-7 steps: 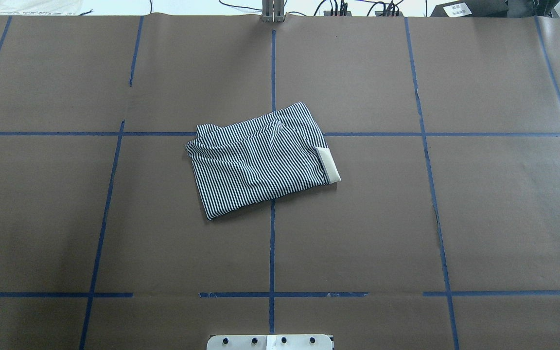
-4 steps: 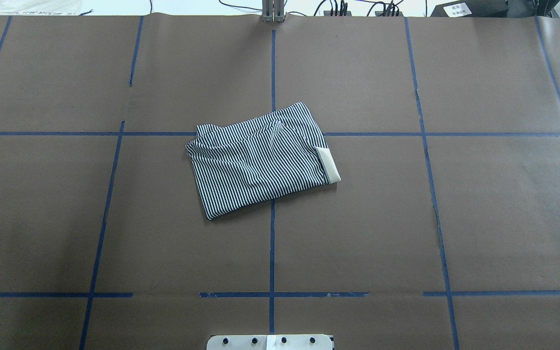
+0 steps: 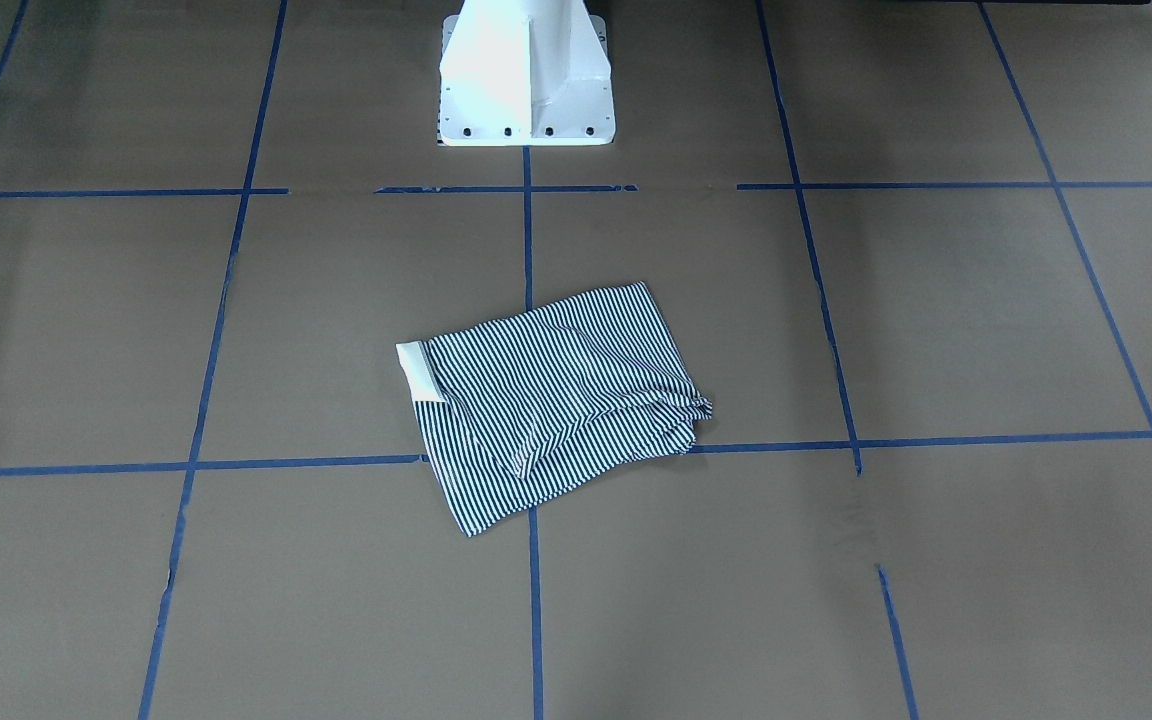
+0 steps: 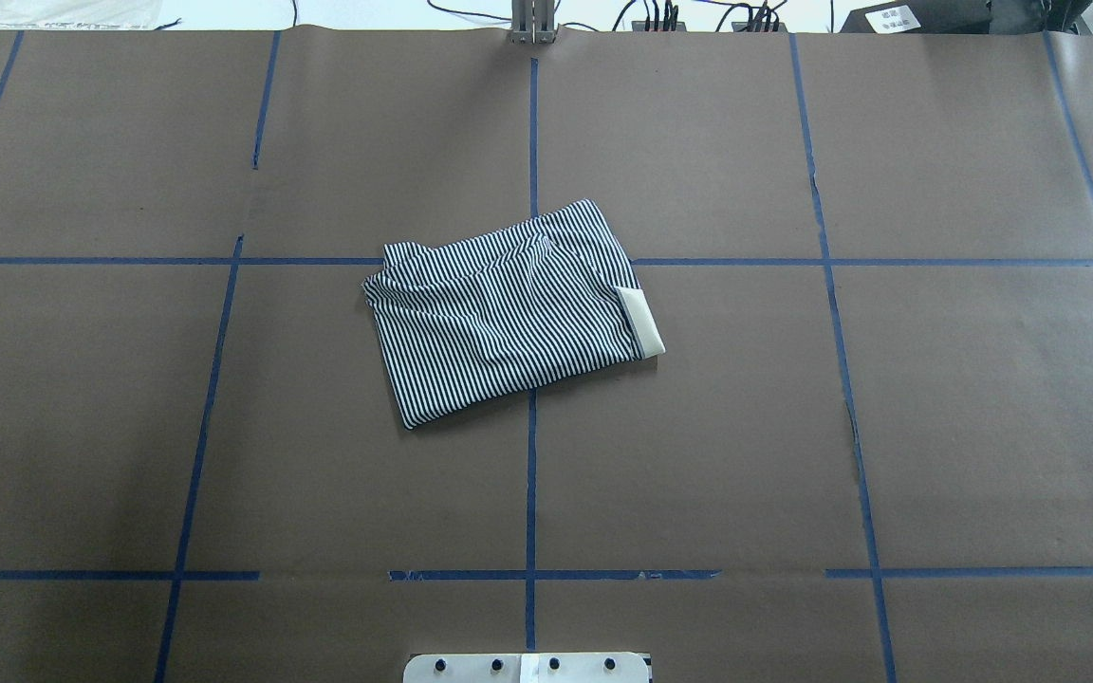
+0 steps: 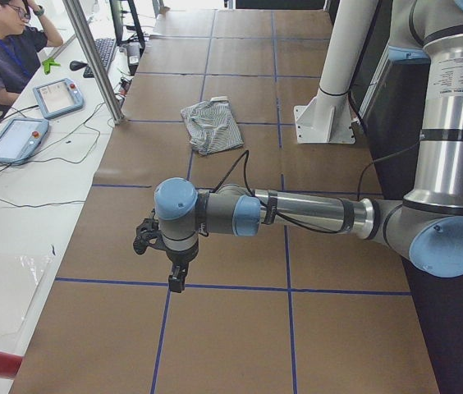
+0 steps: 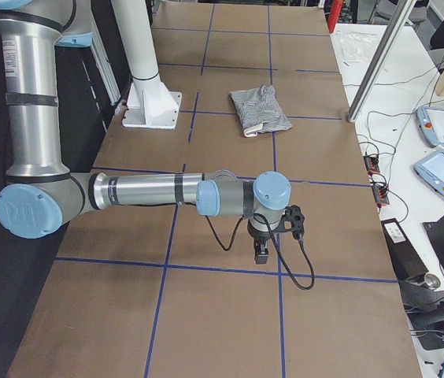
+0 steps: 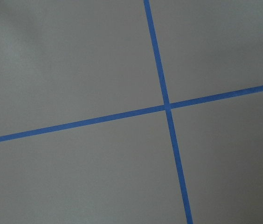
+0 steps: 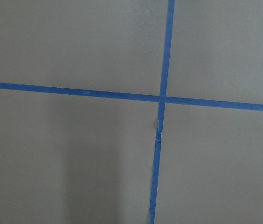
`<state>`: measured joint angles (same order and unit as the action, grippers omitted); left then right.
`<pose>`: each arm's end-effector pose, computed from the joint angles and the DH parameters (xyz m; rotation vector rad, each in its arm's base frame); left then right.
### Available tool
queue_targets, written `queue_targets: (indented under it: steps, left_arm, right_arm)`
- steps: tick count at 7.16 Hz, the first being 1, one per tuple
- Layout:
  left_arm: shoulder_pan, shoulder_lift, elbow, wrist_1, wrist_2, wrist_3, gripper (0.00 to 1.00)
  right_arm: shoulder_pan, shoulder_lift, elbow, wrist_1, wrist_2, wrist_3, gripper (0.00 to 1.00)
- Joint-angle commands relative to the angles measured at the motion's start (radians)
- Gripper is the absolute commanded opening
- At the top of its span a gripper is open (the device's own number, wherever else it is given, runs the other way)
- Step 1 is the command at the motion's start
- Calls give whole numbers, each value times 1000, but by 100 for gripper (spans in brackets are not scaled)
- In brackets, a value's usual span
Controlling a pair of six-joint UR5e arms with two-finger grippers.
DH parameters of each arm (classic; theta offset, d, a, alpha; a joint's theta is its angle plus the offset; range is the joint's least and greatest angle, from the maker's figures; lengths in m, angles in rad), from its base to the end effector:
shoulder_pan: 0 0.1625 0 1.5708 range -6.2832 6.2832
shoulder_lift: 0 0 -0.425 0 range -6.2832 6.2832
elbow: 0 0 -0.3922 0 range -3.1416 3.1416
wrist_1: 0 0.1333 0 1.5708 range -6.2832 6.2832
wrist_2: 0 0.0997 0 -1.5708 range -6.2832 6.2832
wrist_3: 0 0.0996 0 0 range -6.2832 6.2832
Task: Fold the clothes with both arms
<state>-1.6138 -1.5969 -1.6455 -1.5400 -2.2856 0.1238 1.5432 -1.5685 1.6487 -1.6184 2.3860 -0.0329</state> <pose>-0.0897 -0.5026 0.6159 0.1263 0.7067 0.1023 0.0472 -0.4953 0.6211 0.0329 -0.8152 -0.0704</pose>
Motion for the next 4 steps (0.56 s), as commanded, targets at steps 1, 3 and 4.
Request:
queue_targets:
  steps: [1, 3, 4]
  left_arm:
    - [0, 0, 1, -2, 0, 0, 100]
    - [0, 0, 1, -2, 0, 0, 100]
    - [0, 0, 0, -2, 0, 0, 100]
  right_arm:
    - [0, -5, -1, 0, 15, -1, 100]
    - [0, -5, 0, 0, 16, -4, 100]
    - [0, -5, 5, 0, 18, -5, 100]
